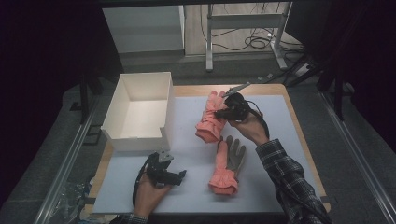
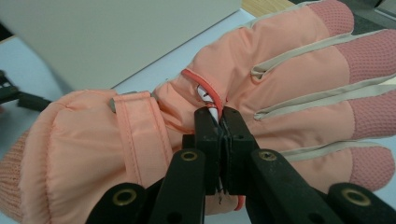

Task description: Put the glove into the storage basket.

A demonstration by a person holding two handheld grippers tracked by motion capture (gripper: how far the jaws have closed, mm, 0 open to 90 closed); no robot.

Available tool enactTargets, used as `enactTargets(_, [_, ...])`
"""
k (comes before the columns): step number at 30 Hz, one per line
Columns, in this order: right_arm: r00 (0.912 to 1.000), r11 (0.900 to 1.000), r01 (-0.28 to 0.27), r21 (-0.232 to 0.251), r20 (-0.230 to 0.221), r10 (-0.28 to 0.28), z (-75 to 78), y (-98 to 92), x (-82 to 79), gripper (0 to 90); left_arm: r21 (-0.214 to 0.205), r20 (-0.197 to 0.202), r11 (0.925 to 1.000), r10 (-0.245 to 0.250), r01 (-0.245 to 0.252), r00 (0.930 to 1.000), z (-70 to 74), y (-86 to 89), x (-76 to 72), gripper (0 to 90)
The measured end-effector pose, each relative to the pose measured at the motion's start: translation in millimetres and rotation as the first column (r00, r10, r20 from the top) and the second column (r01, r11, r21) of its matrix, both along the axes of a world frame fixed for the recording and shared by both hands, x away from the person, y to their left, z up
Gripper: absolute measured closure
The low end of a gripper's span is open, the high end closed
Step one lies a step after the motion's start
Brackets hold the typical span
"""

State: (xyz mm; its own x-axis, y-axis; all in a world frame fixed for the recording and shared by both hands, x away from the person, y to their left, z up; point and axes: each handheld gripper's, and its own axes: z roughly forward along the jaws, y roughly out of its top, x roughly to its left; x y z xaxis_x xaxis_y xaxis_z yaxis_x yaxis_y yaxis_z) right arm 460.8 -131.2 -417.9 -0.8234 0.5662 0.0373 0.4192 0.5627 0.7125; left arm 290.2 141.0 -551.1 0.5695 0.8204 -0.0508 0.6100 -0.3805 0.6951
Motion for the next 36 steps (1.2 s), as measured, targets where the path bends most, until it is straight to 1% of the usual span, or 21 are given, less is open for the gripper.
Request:
enactTargets(6, [0.9996,0.9996,-0.03,0.001,0.001,0.03,16.6,-10.8,-21.4,86.6,0.001,-0.001,1.0,0.001,-0.001,1.0,0.1,0.0,-0.1,2.2])
enactTargets(7, [0.9996,0.9996,-0.03,0.001,0.001,0.03,16.6,-10.8,-21.4,86.6,0.001,-0.001,1.0,0.001,-0.001,1.0,0.1,0.0,-0.1,2.2])
enactTargets(8, [0.9991,0.9991,-0.043,-0.003,0.0,0.043,19.6,-14.2,-30.0,86.6,0.002,-0.001,1.0,0.0,0.0,1.0,0.2,0.0,-0.1,2.2])
enactTargets(16, [0.996,0.9962,-0.086,-0.017,-0.025,0.085,21.1,-27.5,-65.9,86.5,0.001,0.002,1.0,0.001,-0.001,1.0,0.1,-0.1,0.0,2.2])
enactTargets(17, [0.996,0.9962,-0.086,-0.017,-0.025,0.085,21.1,-27.5,-65.9,86.5,0.001,0.002,1.0,0.001,-0.001,1.0,0.1,-0.1,0.0,2.2])
enactTargets(18, [0.9958,0.9959,-0.089,-0.019,-0.027,0.088,21.3,-29.2,-70.3,86.5,0.001,0.002,1.0,0.001,-0.001,1.0,0.1,-0.1,0.0,2.2])
enactTargets(19, [0.9951,0.9952,-0.095,-0.021,-0.029,0.095,21.6,-32.3,-78.0,86.6,0.001,0.002,1.0,0.002,-0.002,1.0,0.0,-0.1,0.0,2.2])
enactTargets(20, [0.9948,0.9948,-0.099,-0.022,-0.027,0.099,21.5,-33.2,-80.1,86.6,0.0,0.002,1.0,0.002,-0.002,1.0,0.0,-0.1,0.0,2.2])
enactTargets(21, [0.9942,0.9942,-0.104,-0.026,-0.028,0.104,20.9,-35.8,-86.9,86.5,0.0,0.002,1.0,0.002,-0.002,1.0,0.1,-0.1,0.0,2.2])
enactTargets(25, [0.9934,0.9934,-0.111,-0.03,-0.033,0.11,17.0,-42.4,-101.7,86.5,0.0,0.002,1.0,0.002,-0.002,1.0,0.1,-0.1,0.0,2.2])
enactTargets(29, [0.9925,0.9926,-0.115,-0.038,-0.045,0.114,7.4,-47.2,-115.3,86.5,-0.001,-0.002,1.0,0.002,-0.002,1.0,0.2,-0.2,-0.1,2.2])
enactTargets(33, [0.9907,0.9914,-0.122,-0.047,-0.067,0.119,-5.0,-48.0,-122.2,86.4,0.0,0.002,1.0,0.002,-0.002,1.0,0.1,-0.1,0.0,2.2])
enactTargets(35, [0.9907,0.9913,-0.12,-0.052,-0.07,0.117,-11.1,-48.4,-124.4,86.4,-0.001,0.0,1.0,0.003,-0.003,1.0,0.1,-0.3,-0.1,2.2])
enactTargets(36, [0.9904,0.9917,-0.12,-0.047,-0.075,0.116,-13.9,-49.0,-124.9,86.4,-0.002,-0.001,1.0,0.004,-0.004,1.0,0.1,-0.3,-0.1,2.2])
